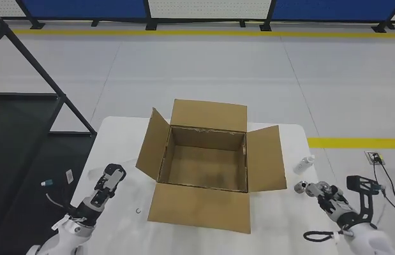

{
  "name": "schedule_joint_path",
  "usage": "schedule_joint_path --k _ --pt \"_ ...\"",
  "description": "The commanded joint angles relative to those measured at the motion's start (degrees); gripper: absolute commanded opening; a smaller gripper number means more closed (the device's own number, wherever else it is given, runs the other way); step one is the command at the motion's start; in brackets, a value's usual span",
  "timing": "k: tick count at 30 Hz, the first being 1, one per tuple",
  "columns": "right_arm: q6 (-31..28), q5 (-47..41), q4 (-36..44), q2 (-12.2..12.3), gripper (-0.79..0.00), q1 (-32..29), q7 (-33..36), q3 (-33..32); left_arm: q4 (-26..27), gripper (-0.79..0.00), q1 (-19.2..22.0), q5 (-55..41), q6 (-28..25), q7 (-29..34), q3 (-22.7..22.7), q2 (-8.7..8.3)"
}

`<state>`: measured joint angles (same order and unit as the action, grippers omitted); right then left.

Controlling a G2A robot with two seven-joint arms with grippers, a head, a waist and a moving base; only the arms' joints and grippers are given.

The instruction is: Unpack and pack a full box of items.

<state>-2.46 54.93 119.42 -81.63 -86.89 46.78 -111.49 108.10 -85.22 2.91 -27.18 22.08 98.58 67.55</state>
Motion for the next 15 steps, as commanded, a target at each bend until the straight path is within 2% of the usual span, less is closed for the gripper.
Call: schedule_joint_path --k 1,9,15 --pt "-0.6 1.4 -2.9 0.3 -0.785 0.9 0.6 0.3 -0.2 0.000 0.2 -0.1 0.2 0.1 -0.2 -0.03" --pt "-4.7 5.4 -11.5 1.5 -0.785 3.2 1.6 2.0 -0.2 0.000 0.2 -0.1 0.2 0.1 -0.2 -0.03" --pt "-6.2 7.5 -13.9 2.2 -0.785 3.7 2.1 3.2 -0.2 0.000 0.2 -0.1 0.2 0.1 -0.2 -0.03"
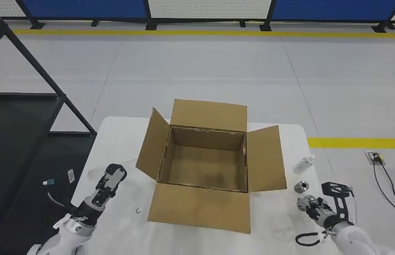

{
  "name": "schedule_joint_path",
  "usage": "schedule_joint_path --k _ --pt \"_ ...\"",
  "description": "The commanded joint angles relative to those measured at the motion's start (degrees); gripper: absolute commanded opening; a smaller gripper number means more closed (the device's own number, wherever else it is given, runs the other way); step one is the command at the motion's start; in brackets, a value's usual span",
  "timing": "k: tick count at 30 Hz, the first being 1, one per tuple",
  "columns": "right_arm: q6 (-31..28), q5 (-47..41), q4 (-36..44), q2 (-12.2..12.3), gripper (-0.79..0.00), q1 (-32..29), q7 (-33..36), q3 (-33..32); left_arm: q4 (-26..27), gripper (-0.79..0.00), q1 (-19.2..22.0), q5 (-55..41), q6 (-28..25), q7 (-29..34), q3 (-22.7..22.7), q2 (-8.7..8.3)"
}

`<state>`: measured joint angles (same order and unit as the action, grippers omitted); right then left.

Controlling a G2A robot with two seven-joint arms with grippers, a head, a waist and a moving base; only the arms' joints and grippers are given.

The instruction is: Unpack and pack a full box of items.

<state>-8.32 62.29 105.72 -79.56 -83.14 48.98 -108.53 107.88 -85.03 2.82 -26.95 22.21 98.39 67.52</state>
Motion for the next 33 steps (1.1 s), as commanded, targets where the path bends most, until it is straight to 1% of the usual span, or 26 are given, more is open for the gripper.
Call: schedule_joint_path --k 1,11,18,24,26,29,30,31,32,33 --pt "-0.6 0.4 -0.3 0.2 -0.785 -0.1 -0.2 0.3 0.0 0.000 0.0 0.0 0.0 0.0 0.0 0.00" --pt "-0.6 2.8 -1.5 0.9 -0.785 0.5 -1.0 2.8 0.0 0.000 0.0 0.0 0.0 0.0 0.0 0.00" --pt "0.7 4.6 -3.2 1.5 -0.785 2.0 -0.4 3.9 0.0 0.000 0.0 0.0 0.0 0.0 0.0 0.00" --pt "1.3 4.9 -3.2 1.9 -0.785 1.9 -0.2 4.4 0.0 0.000 0.0 0.0 0.0 0.0 0.0 0.00" --pt "1.6 4.9 -3.4 2.0 -0.708 1.9 -0.1 4.5 0.0 0.000 0.0 0.0 0.0 0.0 0.0 0.00" --pt "1.8 4.9 -3.8 2.3 -0.616 2.1 0.2 4.7 0.0 0.000 0.0 0.0 0.0 0.0 0.0 0.00" --pt "2.0 4.9 -3.9 2.3 -0.542 2.1 0.2 4.7 0.0 0.000 0.0 0.0 0.0 0.0 0.0 0.00" --pt "2.1 4.8 -3.9 2.3 -0.505 2.2 0.2 4.8 0.0 0.000 0.0 0.0 0.0 0.0 0.0 0.00" --pt "2.2 4.8 -3.9 2.4 -0.499 2.2 0.1 4.9 0.0 0.000 0.0 0.0 0.0 0.0 0.0 0.00" --pt "2.2 4.7 -3.9 2.5 -0.474 2.2 0.2 4.9 0.0 0.000 0.0 0.0 0.0 0.0 0.0 0.00"
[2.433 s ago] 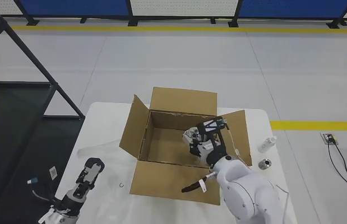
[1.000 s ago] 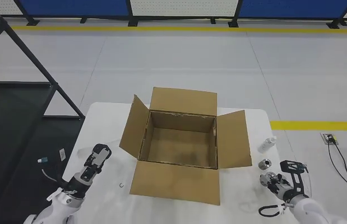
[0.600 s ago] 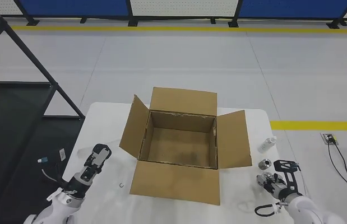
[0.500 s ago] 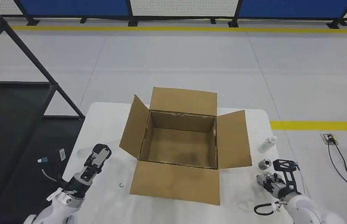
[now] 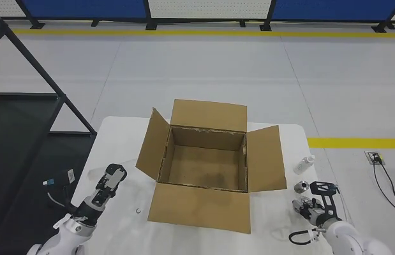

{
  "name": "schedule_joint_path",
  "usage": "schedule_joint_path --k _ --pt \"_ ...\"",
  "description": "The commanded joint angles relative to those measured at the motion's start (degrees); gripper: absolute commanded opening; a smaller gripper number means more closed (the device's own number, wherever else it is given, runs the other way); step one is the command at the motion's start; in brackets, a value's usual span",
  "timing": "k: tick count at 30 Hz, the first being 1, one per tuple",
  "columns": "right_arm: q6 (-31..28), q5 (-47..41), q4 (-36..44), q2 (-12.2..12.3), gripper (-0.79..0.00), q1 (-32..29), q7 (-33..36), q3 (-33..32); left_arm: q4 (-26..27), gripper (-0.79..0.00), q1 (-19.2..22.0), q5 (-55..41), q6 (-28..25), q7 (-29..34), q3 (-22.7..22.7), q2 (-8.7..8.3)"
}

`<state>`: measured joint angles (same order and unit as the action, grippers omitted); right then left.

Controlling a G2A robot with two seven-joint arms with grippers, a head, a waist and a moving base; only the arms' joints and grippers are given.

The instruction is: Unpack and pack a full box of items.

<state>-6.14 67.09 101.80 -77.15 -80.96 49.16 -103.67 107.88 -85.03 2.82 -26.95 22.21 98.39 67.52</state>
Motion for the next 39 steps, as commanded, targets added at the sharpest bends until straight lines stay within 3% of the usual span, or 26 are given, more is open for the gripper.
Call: schedule_joint_path --k 1,2,5,12,18,31,36,39 --pt "0.1 -0.1 0.0 0.1 -0.428 0.0 0.0 0.1 0.0 0.000 0.0 0.0 0.0 0.0 0.0 0.00" --pt "0.2 -0.1 -0.1 0.2 -0.419 0.0 0.1 0.1 0.0 0.000 0.0 0.0 0.0 0.0 0.0 0.00" --pt "0.4 -0.2 -0.1 0.4 -0.277 0.1 0.1 0.3 0.0 0.000 0.0 0.0 0.0 0.0 0.0 0.00" --pt "0.6 -0.6 1.2 0.8 -0.182 -0.4 0.2 0.6 0.0 0.000 0.0 0.0 0.0 0.0 0.0 0.00" --pt "0.9 -3.1 3.4 1.0 0.000 -1.0 -2.2 0.2 0.0 0.000 0.0 0.0 0.0 0.0 0.0 0.00" --pt "-5.8 -27.5 14.0 1.1 0.000 -4.6 -10.0 -2.2 0.0 0.000 0.0 0.0 0.0 0.0 0.0 0.00" --pt "-8.8 -41.6 13.1 1.7 0.000 -2.6 -4.6 -3.9 0.0 0.000 0.0 0.0 0.0 0.0 0.0 0.00" --pt "-7.6 -44.2 11.1 2.4 0.000 0.0 -0.5 -4.5 0.0 0.000 0.0 0.0 0.0 0.0 0.0 0.00"
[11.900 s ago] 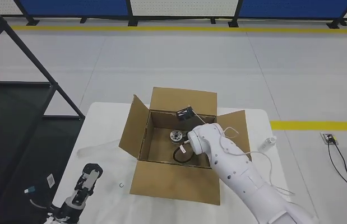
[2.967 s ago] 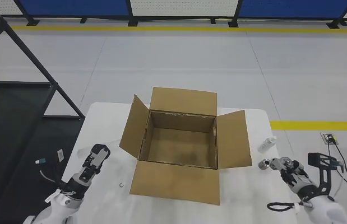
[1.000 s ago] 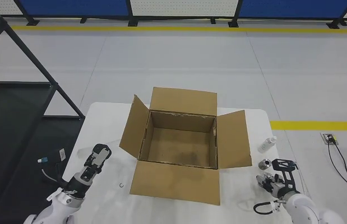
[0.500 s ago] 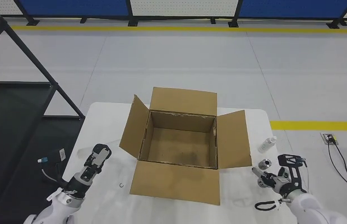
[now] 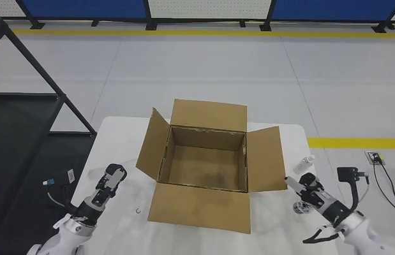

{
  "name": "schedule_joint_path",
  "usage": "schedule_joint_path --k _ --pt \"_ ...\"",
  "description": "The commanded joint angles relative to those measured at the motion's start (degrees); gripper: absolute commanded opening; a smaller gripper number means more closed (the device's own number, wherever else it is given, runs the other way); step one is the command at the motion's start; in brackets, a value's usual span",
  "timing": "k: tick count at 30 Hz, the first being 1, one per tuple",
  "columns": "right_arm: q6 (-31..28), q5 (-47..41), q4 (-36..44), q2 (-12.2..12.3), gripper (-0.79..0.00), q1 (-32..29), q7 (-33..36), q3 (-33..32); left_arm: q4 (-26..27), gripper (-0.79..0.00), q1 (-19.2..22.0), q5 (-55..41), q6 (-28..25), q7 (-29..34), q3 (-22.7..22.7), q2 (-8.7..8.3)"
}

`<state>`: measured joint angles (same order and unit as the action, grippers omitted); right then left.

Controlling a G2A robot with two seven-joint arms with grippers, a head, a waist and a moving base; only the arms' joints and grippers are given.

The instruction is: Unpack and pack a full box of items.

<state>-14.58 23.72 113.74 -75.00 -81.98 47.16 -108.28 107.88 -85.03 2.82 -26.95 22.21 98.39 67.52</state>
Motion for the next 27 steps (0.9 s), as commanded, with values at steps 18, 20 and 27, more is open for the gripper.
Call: schedule_joint_path --k 18,20,27 --pt "3.8 -6.6 -8.9 2.9 -0.462 9.4 11.6 3.1 0.0 0.000 0.0 0.0 0.0 0.0 0.0 0.00" --pt "4.1 -6.5 -8.9 3.1 -0.468 9.6 11.5 3.6 0.0 0.000 0.0 0.0 0.0 0.0 0.0 0.00" --pt "4.5 -6.3 -9.3 3.8 -0.597 10.7 11.9 5.5 0.0 0.000 0.0 0.0 0.0 0.0 0.0 0.00"
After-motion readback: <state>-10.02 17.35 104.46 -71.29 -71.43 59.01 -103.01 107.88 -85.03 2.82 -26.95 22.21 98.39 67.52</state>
